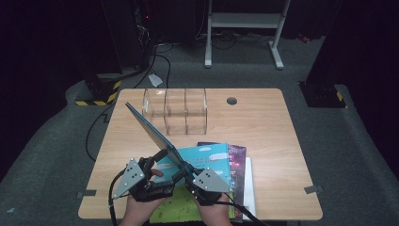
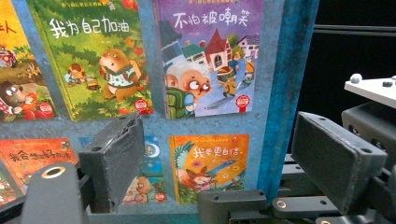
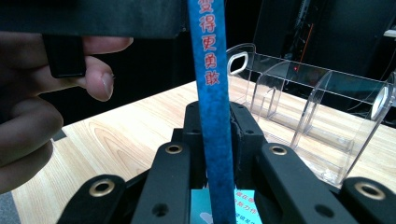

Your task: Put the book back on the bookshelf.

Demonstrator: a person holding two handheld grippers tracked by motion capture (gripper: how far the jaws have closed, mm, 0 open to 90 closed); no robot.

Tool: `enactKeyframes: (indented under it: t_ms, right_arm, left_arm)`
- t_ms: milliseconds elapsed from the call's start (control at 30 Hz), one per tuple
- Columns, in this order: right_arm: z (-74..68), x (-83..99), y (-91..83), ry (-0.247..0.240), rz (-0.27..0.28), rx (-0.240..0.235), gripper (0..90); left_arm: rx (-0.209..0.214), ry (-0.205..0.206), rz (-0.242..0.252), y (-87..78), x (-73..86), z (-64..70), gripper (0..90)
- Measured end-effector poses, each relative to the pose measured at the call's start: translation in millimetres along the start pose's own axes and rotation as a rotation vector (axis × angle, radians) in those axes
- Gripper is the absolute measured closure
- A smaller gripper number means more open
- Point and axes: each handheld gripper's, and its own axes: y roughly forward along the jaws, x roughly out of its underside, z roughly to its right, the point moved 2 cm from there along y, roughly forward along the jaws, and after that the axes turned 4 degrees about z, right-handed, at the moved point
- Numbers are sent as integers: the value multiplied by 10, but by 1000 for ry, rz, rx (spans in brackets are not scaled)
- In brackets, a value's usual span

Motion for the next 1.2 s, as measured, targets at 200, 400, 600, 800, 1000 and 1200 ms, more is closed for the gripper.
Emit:
enactKeyframes:
  t_ms: [200,400,600,800,1000,1200]
  right_arm:
    - [-23,0,4,2,-1,-4,775]
    - [-70,4,10,-18,-7,-17,756]
    - [-89,9,21,-23,-13,-23,753]
    - [-115,18,44,-24,-14,-31,739]
    - [-165,54,80,-20,-30,-57,715]
    - [-195,72,118,-10,-39,-77,692]
  left_arm:
    - [-21,6,-5,-5,-2,11,149]
    - [-36,5,-8,-11,-3,2,140]
    - [-64,-15,-22,-19,-25,18,140]
    - [-100,-13,-35,-23,-44,31,135]
    - [-122,-22,-50,-16,-38,12,128]
    - [-152,-21,-79,5,-28,24,129]
